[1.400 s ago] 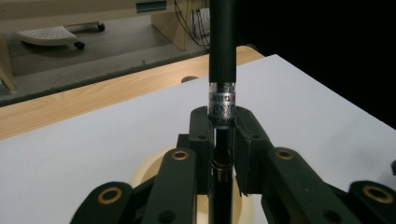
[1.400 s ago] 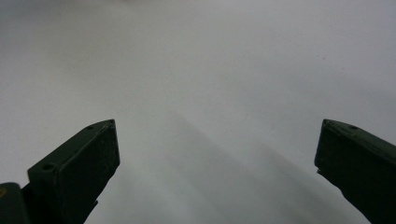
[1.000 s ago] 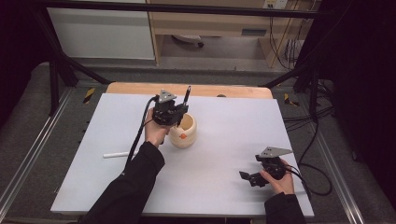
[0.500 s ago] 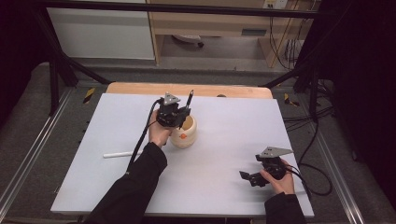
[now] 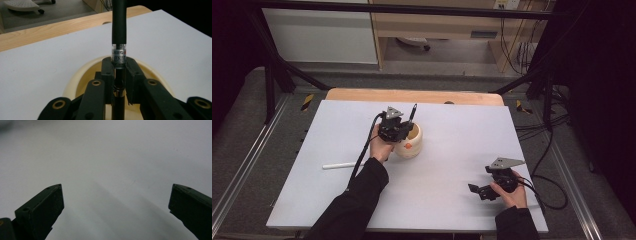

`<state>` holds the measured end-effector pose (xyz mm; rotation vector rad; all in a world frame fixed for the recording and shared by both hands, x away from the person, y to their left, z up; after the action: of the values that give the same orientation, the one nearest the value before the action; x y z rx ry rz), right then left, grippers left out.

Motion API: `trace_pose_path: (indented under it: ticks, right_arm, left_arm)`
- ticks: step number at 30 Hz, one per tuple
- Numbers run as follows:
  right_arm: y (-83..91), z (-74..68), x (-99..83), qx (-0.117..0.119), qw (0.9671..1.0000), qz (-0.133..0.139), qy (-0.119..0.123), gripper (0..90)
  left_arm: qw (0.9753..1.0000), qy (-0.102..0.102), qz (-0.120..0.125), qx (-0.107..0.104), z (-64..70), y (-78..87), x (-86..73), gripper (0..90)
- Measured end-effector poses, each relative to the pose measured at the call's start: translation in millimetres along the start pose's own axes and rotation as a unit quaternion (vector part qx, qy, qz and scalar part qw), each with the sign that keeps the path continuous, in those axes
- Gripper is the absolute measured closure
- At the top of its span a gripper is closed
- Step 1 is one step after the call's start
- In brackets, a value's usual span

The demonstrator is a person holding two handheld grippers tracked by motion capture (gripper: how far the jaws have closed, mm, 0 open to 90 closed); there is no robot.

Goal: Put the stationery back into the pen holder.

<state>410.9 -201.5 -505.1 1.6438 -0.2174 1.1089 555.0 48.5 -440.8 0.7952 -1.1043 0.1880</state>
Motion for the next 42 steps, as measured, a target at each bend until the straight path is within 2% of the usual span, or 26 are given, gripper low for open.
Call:
trace_pose_path:
  ticks: [10, 17, 26, 33, 37, 42]
  right_arm:
    - [-0.3, 0.1, -0.3, 0.000, 1.0000, 0.001, 0.003, 0.7]
    - [-0.2, -0.6, -0.4, 0.001, 1.0000, -0.001, 0.002, 0.7]
    - [-0.3, -0.3, -0.2, 0.000, 1.0000, 0.001, 0.002, 0.7]
    - [-0.4, -0.1, -0.1, -0.001, 1.0000, 0.001, 0.002, 0.7]
    - [-0.3, 0.3, -0.4, -0.002, 1.0000, -0.001, 0.000, 0.7]
    - [-0.1, 0.0, -0.4, -0.002, 1.0000, -0.001, -0.001, 0.7]
  left_arm:
    - [0.9999, -0.010, -0.012, -0.003, 2.3, 0.3, -4.5, 77.9]
    - [0.9999, -0.013, -0.009, -0.004, 2.4, 7.4, -0.7, 66.1]
    - [0.9997, -0.022, -0.007, -0.007, 2.4, 34.0, 9.1, 49.8]
    - [0.9992, -0.038, -0.014, -0.002, 0.6, 55.4, 8.7, 38.1]
    - [0.9989, -0.042, -0.021, 0.001, -1.8, 66.8, 4.5, 32.1]
    - [0.9987, -0.039, -0.032, -0.008, -4.9, 81.5, -6.9, 23.8]
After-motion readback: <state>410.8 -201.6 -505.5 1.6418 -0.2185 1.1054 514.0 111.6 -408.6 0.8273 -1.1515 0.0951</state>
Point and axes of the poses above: each handheld gripper's, and its own axes: y roughly backward along the jaws, x roughly out of its top, z roughly to its right, the point moved 10 cm from there along -y, roughly forward along the jaws, and after that the axes turned 13 degrees about -x, right-handed, at the moved point
